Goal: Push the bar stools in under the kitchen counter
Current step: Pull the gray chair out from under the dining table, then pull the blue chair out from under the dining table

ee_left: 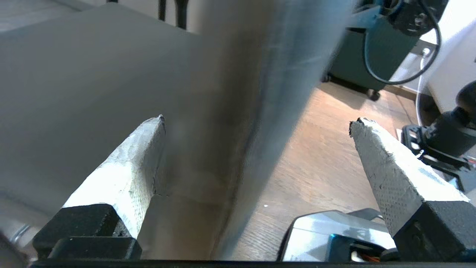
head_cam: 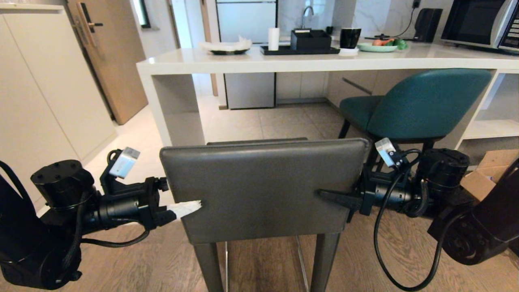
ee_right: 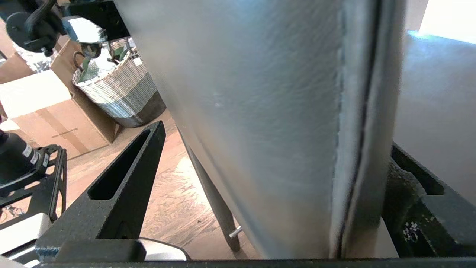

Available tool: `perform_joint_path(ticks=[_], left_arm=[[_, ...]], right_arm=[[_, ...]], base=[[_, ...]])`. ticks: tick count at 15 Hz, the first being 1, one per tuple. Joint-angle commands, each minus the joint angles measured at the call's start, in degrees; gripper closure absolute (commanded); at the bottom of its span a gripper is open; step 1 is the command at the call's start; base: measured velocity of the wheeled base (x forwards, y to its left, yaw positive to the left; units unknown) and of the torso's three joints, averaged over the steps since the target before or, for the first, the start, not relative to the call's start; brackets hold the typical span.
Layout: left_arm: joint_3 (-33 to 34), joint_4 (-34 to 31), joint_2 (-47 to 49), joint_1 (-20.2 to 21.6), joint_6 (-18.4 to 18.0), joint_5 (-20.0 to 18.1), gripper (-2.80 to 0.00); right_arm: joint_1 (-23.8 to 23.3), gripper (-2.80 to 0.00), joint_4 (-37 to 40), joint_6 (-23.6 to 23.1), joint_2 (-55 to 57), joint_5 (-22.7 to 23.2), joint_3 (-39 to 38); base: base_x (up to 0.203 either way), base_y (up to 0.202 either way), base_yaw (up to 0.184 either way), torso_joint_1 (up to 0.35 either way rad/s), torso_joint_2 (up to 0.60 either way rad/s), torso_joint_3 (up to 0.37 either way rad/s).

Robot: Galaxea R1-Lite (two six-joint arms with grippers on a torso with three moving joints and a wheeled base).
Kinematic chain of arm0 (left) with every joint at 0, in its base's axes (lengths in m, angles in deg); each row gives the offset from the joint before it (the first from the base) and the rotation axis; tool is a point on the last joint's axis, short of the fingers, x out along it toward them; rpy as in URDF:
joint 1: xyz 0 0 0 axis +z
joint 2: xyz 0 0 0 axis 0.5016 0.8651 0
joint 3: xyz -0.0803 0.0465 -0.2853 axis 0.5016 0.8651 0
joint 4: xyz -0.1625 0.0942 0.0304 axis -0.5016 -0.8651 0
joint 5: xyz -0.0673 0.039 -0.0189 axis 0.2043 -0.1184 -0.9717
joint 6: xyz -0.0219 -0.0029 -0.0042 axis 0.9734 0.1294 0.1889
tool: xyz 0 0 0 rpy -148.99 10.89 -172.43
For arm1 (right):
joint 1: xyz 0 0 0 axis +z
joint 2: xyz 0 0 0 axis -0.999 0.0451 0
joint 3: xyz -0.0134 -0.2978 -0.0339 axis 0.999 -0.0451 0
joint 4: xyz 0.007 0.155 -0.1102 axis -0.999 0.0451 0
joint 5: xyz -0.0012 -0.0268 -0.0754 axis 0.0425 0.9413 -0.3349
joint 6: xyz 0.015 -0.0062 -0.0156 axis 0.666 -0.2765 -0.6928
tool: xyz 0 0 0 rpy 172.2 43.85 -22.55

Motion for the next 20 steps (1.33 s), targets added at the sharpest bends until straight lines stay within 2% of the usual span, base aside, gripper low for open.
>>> perform_joint_path(ticks=[1,4,7,9,10,11,12,15,17,18,19,20], left_arm=[[0.01,0.48,0.11,1.75,0.26,-0.14,-2.80],[3.63,0.48,-1.81,7.42,0.71,-1.56,-2.80],[10.17,0.48,-4.43,13.50,0.52,-6.24,-2.80],[13.41,0.48,-7.09,17.71,-0.05,-6.23,-2.80],[15.10,0.48,-9.04,19.64,-0.24,-5.08,-2.80],[16.89,0.48,-11.12,20.98,-0.32,-2.91,-2.80],[18.61,0.48,-13.49,21.59,-0.31,0.63,-2.80],[21.13,0.48,-19.23,21.66,-0.16,18.30,-2.80],[19.83,0.48,-21.53,19.33,-0.22,32.54,-2.80],[18.06,-0.69,-22.96,16.90,-0.23,40.92,-2.80],[15.13,-5.22,-25.20,13.10,-0.20,49.36,-2.80],[12.48,-11.57,-28.61,9.40,-0.17,54.97,-2.80]], right_arm=[[-1.51,-2.80,-0.39,0.05,-1.56,0.50,-1.24],[-6.03,-2.80,-0.38,-0.02,-4.03,1.63,-4.84],[-13.47,-2.80,-0.41,-0.02,-6.99,5.69,-9.74],[-17.39,-2.80,-0.38,0.10,-10.85,5.90,-13.26],[-19.48,-2.80,-0.33,0.23,-13.18,4.88,-15.38],[-21.29,-2.80,-0.31,0.27,-15.28,1.59,-17.27],[-22.70,-2.80,-0.30,0.30,-16.90,-4.25,-18.50],[-23.99,-2.80,0.23,0.19,-23.72,-25.39,-19.76],[-22.93,-2.80,4.84,-0.28,-31.41,-33.43,-19.47],[-22.30,-2.80,10.36,-0.36,-36.13,-36.09,-18.53],[-21.69,-2.80,19.88,-0.31,-41.30,-38.69,-16.47],[-21.24,-2.80,32.97,-0.07,-45.99,-40.91,-13.32]], base=[[0.000,0.000,0.000,0.000,0.00,0.000],[0.000,0.000,0.000,0.000,0.00,0.000],[0.000,0.000,0.000,0.000,0.00,0.000],[0.000,0.000,0.000,0.000,0.00,0.000],[0.000,0.000,0.000,0.000,0.00,0.000],[0.000,0.000,0.000,0.000,0.00,0.000],[0.000,0.000,0.000,0.000,0.00,0.000],[0.000,0.000,0.000,0.000,0.00,0.000],[0.000,0.000,0.000,0.000,0.00,0.000],[0.000,0.000,0.000,0.000,0.00,0.000],[0.000,0.000,0.000,0.000,0.00,0.000],[0.000,0.000,0.000,0.000,0.00,0.000]])
